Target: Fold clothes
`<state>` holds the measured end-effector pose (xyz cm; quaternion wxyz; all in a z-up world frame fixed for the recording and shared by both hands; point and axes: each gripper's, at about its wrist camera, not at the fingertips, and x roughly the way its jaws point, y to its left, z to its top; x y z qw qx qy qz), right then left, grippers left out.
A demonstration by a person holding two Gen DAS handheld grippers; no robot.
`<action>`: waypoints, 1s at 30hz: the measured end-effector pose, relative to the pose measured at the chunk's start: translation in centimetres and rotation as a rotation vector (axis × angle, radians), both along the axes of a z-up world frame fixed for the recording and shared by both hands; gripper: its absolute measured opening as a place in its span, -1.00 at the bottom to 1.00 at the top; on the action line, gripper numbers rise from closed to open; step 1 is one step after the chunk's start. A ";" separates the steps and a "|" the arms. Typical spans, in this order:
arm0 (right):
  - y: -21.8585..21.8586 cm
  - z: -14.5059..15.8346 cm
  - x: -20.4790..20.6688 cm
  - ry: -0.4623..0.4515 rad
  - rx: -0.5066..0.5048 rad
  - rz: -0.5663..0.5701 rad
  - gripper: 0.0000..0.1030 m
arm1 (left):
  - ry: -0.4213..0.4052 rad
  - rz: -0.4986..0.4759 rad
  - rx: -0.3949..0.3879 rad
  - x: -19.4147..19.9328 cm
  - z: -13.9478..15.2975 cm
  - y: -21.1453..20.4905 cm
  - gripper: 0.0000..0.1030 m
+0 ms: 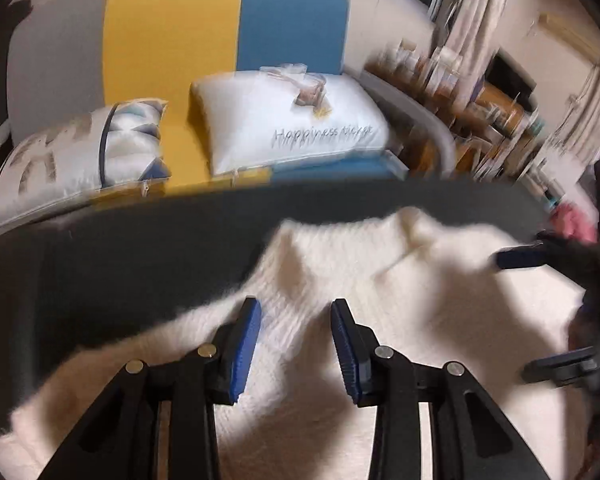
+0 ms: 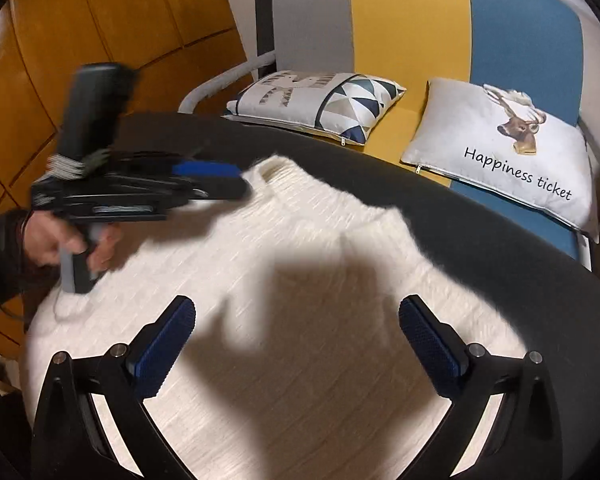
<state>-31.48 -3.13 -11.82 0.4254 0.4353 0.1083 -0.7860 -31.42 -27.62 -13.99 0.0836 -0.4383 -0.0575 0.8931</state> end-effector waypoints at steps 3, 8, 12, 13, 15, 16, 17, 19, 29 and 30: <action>1.1 -2.3 -1.1 -0.038 0.113 -0.123 0.99 | 0.010 0.016 -0.014 0.3 0.9 0.6 -0.30; 4.9 0.2 0.2 -0.049 -0.011 -0.207 0.98 | 0.114 -0.090 0.038 2.7 3.1 3.5 -0.29; 7.8 0.2 0.4 -0.036 0.000 -0.286 0.98 | -0.002 -0.140 -0.064 2.2 0.0 6.6 -0.28; 8.6 -0.4 0.1 -0.038 0.012 -0.311 0.98 | -0.010 -0.138 -0.070 2.1 -0.3 6.7 -0.28; 10.0 -1.5 -0.3 -0.040 0.036 -0.360 0.98 | 0.007 -0.144 -0.075 2.2 0.1 7.3 -0.28; 10.7 -2.1 -0.6 -0.042 0.048 -0.384 0.98 | 0.014 -0.161 -0.072 2.2 0.3 8.1 -0.28; 11.5 -2.0 -0.4 -0.040 0.049 -0.402 0.98 | 0.021 -0.178 -0.070 2.3 0.6 8.9 -0.27; 13.2 -1.1 0.5 -0.035 0.037 -0.428 0.98 | 0.035 -0.212 -0.066 2.5 1.2 10.4 -0.27; 22.5 1.6 3.4 -0.035 -0.002 -0.624 0.98 | 0.093 -0.388 -0.037 2.3 3.5 18.8 -0.27; 23.8 1.3 3.3 -0.043 0.001 -0.662 0.98 | 0.088 -0.406 -0.030 1.9 3.5 19.8 -0.27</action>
